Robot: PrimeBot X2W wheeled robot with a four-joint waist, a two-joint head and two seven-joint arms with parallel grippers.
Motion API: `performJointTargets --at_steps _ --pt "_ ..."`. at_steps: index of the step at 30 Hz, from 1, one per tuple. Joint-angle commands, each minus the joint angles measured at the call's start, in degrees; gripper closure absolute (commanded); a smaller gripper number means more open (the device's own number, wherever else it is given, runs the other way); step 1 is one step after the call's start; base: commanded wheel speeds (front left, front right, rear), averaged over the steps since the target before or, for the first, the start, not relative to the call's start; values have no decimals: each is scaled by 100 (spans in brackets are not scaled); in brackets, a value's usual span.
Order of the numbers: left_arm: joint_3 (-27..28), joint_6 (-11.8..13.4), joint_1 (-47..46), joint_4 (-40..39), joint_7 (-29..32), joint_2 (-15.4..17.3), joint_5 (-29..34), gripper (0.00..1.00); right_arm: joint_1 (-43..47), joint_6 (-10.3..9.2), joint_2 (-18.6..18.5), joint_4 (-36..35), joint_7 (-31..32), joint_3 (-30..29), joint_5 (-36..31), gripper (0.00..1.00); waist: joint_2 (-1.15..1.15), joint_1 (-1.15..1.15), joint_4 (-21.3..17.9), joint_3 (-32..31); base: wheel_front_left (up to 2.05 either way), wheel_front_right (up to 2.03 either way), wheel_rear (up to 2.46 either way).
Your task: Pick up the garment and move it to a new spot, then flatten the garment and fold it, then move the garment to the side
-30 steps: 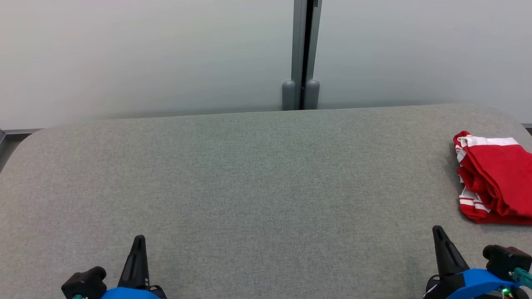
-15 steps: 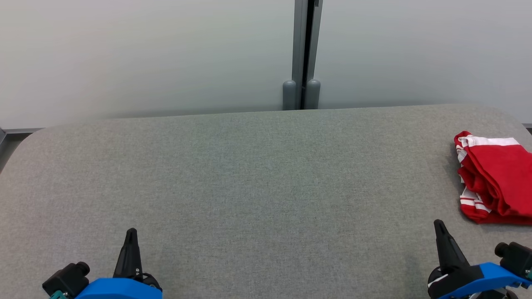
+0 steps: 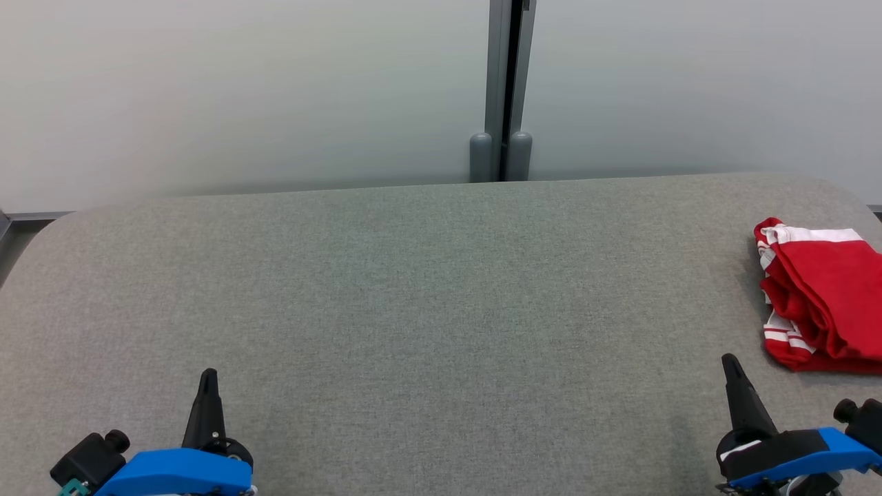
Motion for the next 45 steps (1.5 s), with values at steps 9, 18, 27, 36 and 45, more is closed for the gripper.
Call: performJointTargets --at_steps 9,18,27,36,45 --pt "121 -29 -218 -153 205 5 -748 100 -205 1 -40 -79 119 -6 846 100 0 0 7 3 0 0 0" --pt "184 -34 -264 -198 357 -8 -1293 100 -244 1 -43 -79 207 -7 1467 100 0 0 14 6 0 0 0" --pt "258 -39 -323 -243 500 -23 -1802 100 -297 2 -46 -78 291 -8 2042 100 0 0 20 9 0 0 0" --pt "313 -43 -347 -280 614 -35 -2215 100 -329 2 -48 -78 351 -9 2510 100 0 0 26 11 0 0 0" --pt "358 -48 -397 -316 739 -48 -2651 100 -362 2 -49 -75 421 -9 3000 100 0 0 33 14 0 0 0"
